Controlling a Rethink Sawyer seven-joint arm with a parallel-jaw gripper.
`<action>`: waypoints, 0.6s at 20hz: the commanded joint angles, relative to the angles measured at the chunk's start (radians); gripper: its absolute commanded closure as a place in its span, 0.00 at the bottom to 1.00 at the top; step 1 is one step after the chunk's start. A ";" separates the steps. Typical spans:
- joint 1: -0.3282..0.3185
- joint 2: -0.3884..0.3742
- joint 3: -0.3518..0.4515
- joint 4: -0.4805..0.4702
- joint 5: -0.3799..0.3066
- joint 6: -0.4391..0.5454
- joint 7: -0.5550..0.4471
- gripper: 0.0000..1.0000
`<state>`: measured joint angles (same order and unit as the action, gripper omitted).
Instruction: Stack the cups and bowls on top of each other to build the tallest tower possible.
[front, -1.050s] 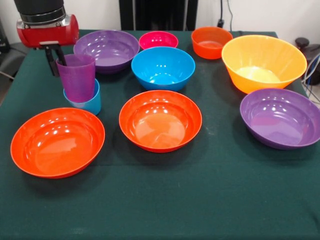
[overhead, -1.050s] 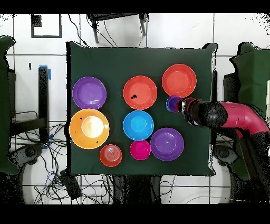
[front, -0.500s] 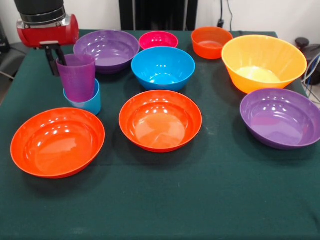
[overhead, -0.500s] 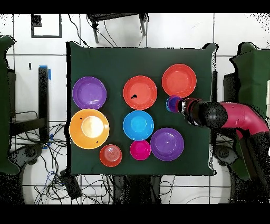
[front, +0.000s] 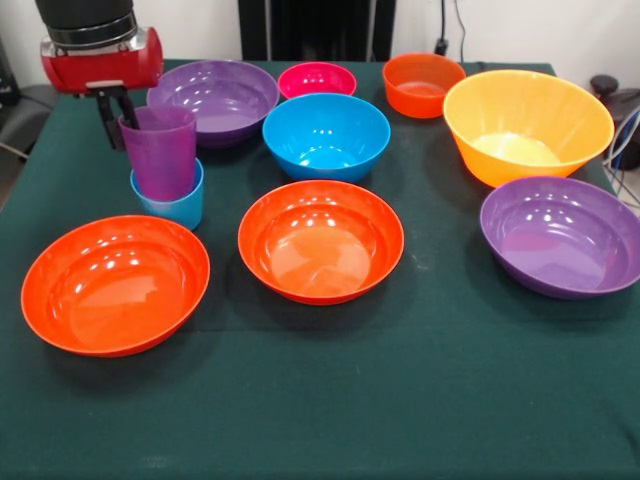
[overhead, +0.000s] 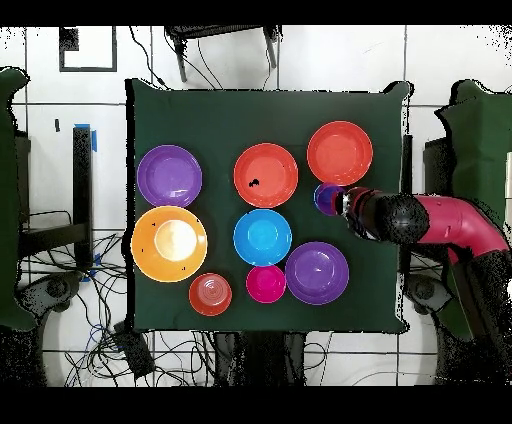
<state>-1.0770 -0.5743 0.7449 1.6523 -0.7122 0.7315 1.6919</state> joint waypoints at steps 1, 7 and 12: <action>0.018 -0.014 -0.001 0.054 -0.034 0.071 -0.226 1.00; 0.017 -0.024 -0.004 0.070 -0.034 0.064 -0.212 1.00; 0.012 -0.030 -0.009 0.071 -0.043 0.064 -0.217 1.00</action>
<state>-1.0803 -0.5858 0.7449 1.6814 -0.7122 0.7315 1.6919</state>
